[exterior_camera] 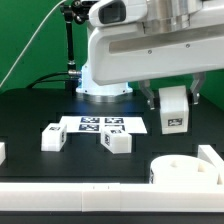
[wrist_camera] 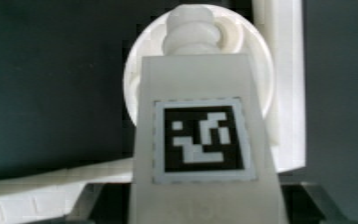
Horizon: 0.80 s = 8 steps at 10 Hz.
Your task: Assemble stool
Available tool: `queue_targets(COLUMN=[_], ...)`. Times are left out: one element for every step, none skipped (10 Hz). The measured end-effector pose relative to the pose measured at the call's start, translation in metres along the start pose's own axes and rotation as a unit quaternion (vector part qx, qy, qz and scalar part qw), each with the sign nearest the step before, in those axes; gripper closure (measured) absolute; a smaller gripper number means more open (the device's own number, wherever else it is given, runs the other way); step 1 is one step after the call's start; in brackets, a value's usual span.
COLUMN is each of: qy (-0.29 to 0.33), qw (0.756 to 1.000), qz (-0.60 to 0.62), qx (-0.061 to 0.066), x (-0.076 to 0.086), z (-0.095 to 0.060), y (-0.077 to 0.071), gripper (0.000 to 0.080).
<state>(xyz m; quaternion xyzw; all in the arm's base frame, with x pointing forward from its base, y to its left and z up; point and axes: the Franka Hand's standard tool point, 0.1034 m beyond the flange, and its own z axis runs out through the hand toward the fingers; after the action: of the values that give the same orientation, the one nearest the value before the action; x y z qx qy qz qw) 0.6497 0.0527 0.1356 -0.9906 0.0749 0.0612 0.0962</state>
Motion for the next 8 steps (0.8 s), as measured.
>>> queue_targets(qy=[0.017, 0.016, 0.041, 0.099, 0.137, 0.162, 0.204, 0.223], qw=[1.000, 1.000, 0.999, 0.995, 0.990, 0.987, 0.979, 0.974], qz=[0.000, 0.000, -0.004, -0.015, -0.018, -0.021, -0.024, -0.024], qx=[0.001, 0.000, -0.001, -0.006, -0.007, -0.008, -0.007, -0.008], x=[0.005, 0.003, 0.011, 0.020, 0.018, 0.018, 0.023, 0.023], z=[0.001, 0.002, 0.002, 0.004, 0.002, -0.001, -0.004, -0.001], y=[0.000, 0.001, 0.000, -0.004, -0.006, -0.009, -0.012, -0.010], gripper=[0.0461, 0.0461, 0.0461, 0.0461, 0.0461, 0.0461, 0.0461, 0.0461])
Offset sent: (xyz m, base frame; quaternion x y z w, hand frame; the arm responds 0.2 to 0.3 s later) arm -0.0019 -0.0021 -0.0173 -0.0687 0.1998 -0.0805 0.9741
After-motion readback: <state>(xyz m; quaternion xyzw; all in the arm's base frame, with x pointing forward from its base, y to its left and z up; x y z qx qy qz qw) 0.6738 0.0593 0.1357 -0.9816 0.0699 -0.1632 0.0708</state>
